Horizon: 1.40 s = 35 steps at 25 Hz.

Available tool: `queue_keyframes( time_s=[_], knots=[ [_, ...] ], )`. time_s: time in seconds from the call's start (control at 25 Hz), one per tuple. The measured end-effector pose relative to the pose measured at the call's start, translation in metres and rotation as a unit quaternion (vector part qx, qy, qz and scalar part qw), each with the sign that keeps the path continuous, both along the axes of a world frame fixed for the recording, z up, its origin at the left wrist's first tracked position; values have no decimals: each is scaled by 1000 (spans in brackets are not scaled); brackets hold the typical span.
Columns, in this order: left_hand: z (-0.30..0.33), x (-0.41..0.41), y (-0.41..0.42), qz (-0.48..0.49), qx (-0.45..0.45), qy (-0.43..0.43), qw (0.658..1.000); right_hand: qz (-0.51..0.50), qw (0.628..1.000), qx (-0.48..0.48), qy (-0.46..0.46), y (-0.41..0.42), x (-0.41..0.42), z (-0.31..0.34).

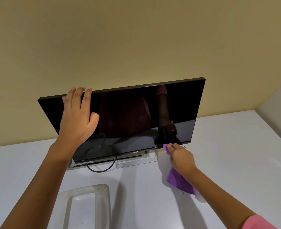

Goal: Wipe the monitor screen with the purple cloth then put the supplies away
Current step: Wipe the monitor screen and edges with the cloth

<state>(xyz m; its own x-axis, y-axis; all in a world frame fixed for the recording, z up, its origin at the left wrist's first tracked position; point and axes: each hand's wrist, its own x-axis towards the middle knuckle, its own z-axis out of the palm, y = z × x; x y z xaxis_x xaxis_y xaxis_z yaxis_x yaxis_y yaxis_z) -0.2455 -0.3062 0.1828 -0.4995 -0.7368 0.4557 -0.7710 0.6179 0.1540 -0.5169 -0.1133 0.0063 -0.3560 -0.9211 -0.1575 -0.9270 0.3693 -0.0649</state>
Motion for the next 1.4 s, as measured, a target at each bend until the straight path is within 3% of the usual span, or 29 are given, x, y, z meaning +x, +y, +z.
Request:
queue_keyframes(
  time_s=[0.32,0.72,0.92,1.2,1.4],
  knots=[
    [4,4,1,-6,1,-6,1000,54,998,1,36,-3,2,9],
    [5,6,0,-4,-10,-13,1000,-60,992,15,112,31,-72,21],
    [10,13,1,-2,-13,-36,999,-68,993,12,96,19,-48,20],
    [6,61,-1,87,-7,-45,995,-38,998,19,46,-7,11,17],
    [10,77,-4,64,-1,-74,995,5,999,25,26,-32,66,12]
  ],
)
